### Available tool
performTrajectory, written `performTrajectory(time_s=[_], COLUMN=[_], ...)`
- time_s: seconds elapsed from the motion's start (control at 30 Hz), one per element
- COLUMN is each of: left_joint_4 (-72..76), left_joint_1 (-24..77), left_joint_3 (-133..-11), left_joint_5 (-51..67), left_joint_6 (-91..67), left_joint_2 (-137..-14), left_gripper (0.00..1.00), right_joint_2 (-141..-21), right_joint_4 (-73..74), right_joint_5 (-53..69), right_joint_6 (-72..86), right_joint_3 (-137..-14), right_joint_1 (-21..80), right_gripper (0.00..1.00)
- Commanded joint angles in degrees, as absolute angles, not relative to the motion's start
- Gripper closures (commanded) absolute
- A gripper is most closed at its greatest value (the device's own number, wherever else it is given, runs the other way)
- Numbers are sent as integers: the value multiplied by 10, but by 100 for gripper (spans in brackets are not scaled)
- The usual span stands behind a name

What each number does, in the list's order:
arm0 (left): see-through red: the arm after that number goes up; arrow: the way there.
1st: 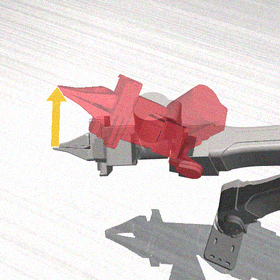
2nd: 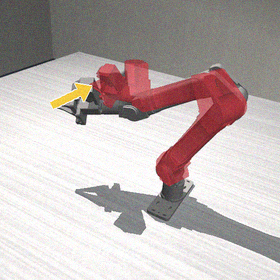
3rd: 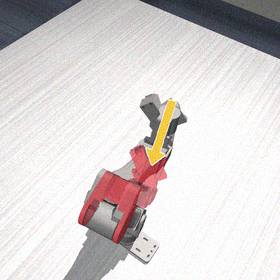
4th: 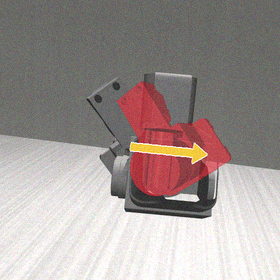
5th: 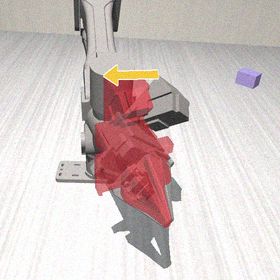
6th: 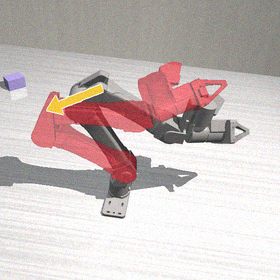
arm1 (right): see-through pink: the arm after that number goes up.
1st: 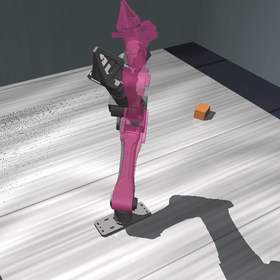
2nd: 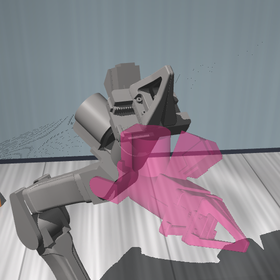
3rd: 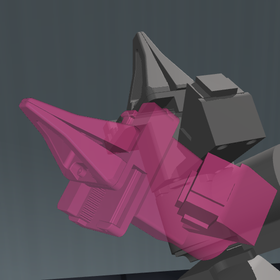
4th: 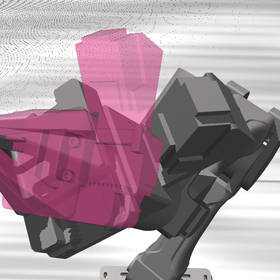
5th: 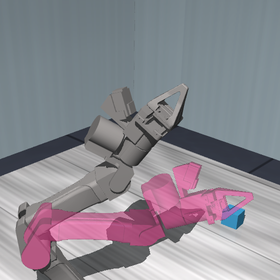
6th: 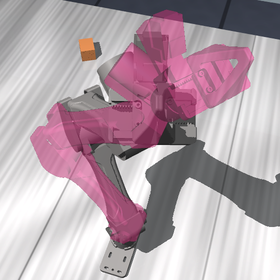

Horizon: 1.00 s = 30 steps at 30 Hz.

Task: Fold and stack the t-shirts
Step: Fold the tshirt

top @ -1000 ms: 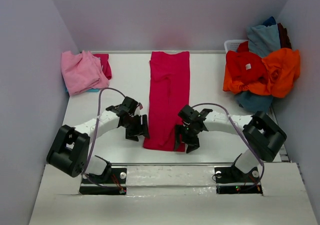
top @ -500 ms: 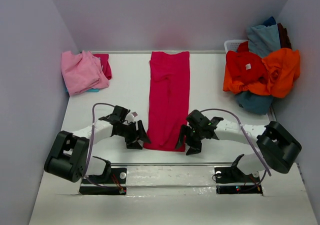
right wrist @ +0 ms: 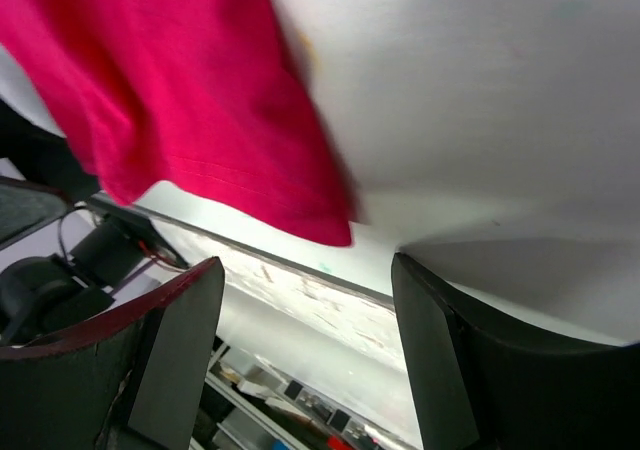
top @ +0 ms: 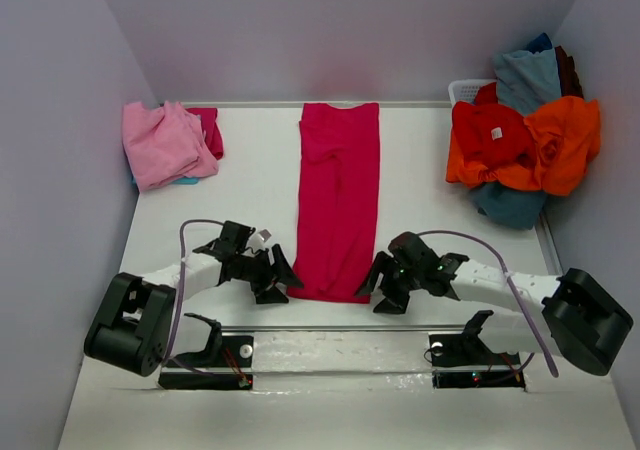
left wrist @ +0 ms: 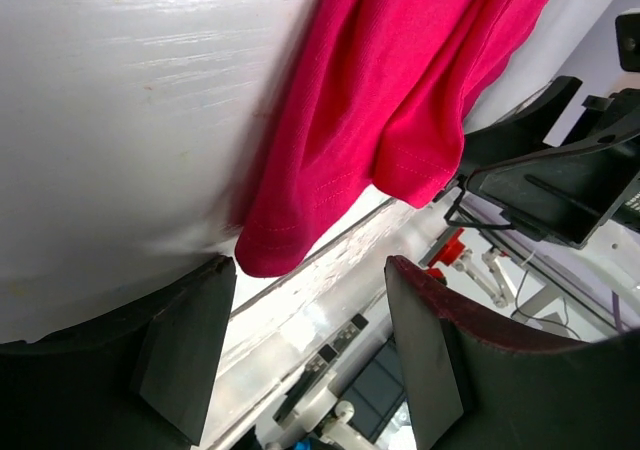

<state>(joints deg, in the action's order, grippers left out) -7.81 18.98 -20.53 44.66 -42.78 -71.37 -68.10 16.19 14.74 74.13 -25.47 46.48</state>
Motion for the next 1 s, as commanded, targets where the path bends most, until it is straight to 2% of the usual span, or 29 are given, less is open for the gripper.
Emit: performTrajectory(time_s=[0.0, 0.13, 0.6, 0.97], left_joint_4=[-43, -37, -21, -30], left_joint_1=[184, 171, 152, 152], left_joint_3=[-191, -200, -212, -237], left_joint_5=[463, 465, 468, 464], left_joint_6=[-459, -457, -433, -406], left_joint_2=[-706, -723, -799, -852], left_gripper=[26, 26, 26, 27], right_joint_2=[-714, -736, -716, -766], right_joint_4=[43, 6, 33, 39], right_joint_5=[120, 120, 118, 141], right_joint_6=[759, 764, 794, 797], right_joint_3=[-215, -215, -191, -206], right_joint_1=[463, 463, 463, 463], right_gripper=[26, 26, 27, 32])
